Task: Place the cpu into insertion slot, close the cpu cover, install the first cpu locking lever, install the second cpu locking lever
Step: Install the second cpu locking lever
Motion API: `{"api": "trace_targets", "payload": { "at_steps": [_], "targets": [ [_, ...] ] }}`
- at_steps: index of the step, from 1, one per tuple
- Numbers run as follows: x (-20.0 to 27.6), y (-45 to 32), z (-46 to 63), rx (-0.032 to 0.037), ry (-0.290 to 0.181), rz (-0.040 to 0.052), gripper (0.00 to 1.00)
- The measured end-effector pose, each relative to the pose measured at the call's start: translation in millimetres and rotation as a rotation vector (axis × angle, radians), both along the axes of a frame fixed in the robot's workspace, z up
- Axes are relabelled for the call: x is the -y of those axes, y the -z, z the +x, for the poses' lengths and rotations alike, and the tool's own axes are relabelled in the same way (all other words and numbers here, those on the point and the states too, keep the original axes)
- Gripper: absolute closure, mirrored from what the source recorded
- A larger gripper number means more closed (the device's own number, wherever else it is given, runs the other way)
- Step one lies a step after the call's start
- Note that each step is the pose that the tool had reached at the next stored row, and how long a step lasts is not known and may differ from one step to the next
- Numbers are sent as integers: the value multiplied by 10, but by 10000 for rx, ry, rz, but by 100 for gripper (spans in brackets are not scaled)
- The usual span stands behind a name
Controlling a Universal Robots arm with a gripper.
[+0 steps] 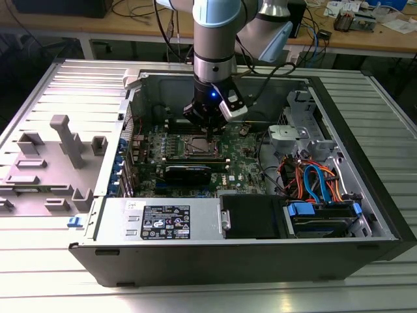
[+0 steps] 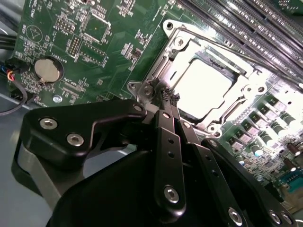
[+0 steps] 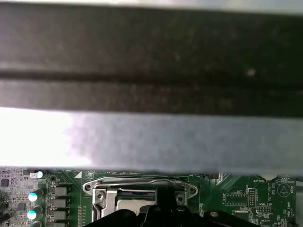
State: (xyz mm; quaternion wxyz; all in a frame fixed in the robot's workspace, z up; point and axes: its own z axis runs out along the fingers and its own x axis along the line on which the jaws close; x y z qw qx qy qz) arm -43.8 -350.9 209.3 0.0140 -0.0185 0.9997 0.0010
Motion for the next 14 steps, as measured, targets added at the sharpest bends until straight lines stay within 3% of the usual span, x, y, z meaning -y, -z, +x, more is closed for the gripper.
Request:
{"api": "trace_targets", "payload": {
  "at_steps": [4, 11, 14],
  "targets": [
    [1, -2, 0, 0, -2, -1, 89],
    [1, -96, 1, 0, -2, -1, 89],
    [31, -96, 0, 0, -2, -2, 89]
  ]
}}
